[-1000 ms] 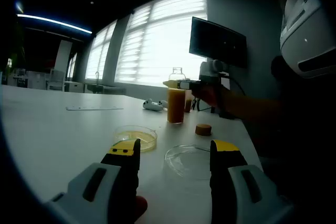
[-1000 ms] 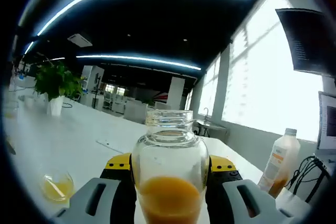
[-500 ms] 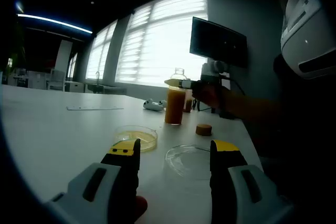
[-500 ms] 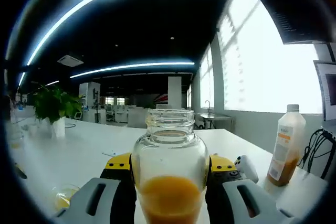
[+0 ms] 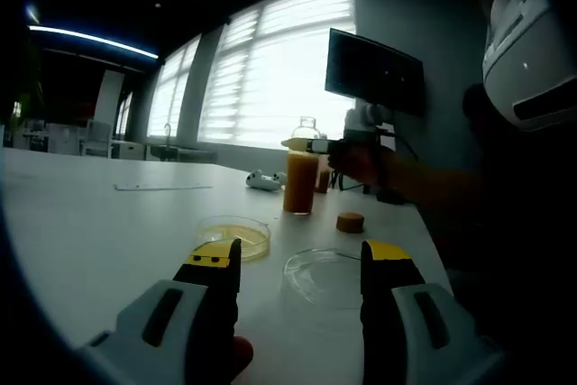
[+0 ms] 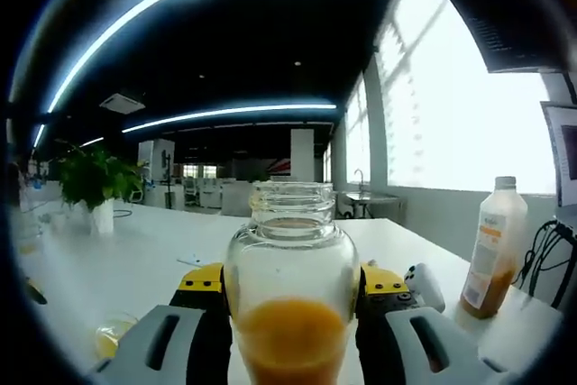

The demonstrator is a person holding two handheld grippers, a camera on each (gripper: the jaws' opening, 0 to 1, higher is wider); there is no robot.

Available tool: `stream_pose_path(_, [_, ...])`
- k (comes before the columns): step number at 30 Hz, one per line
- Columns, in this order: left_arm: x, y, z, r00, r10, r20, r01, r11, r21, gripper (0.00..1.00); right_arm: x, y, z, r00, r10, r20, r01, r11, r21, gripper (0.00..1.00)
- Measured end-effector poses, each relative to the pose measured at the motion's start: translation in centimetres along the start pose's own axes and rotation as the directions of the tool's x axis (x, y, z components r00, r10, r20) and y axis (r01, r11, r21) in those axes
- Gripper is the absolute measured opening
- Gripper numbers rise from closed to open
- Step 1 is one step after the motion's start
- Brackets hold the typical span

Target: Open the Petri dish lid, place the lid on the table, pour the liquid culture medium into the Petri dish, pick up the Petri dish lid from the table, and close the Petri dish

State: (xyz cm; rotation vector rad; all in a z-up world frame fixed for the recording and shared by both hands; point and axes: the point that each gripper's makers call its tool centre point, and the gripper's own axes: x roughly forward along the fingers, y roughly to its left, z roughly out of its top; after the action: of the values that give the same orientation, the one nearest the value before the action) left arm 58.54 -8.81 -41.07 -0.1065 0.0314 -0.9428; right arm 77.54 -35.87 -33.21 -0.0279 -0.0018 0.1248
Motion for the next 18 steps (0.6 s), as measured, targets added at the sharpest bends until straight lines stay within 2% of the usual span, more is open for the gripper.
stream_pose_path(1, [0.0,0.0,0.0,1.0,0.001,0.0,-0.001,1.0,0.001,0.45,0.0,0.0,-0.1,1.0,0.006,-0.002,-0.006,1.0,0.008,0.6])
stream_pose_path(3, [0.0,0.0,0.0,1.0,0.002,0.0,-0.002,1.0,0.001,0.45,-0.2,0.2,-0.3,1.0,0.016,-0.004,-0.016,0.999,0.03,0.59])
stream_pose_path(13, [0.0,0.0,0.0,1.0,0.0,-0.002,0.0,1.0,0.003,0.44,-1.0,0.6,0.4,1.0,0.026,0.014,-0.026,0.999,0.023,0.61])
stream_pose_path(15, [0.0,0.0,0.0,1.0,0.001,-0.002,-0.001,1.0,0.004,0.44,-1.0,0.7,-0.2,0.999,0.034,0.01,-0.034,0.999,0.003,0.61])
stream_pose_path(18, [0.0,0.0,-0.1,1.0,0.001,-0.003,-0.001,1.0,0.006,0.44,-1.6,0.3,-0.4,0.999,0.028,0.016,-0.029,0.996,0.088,0.6])
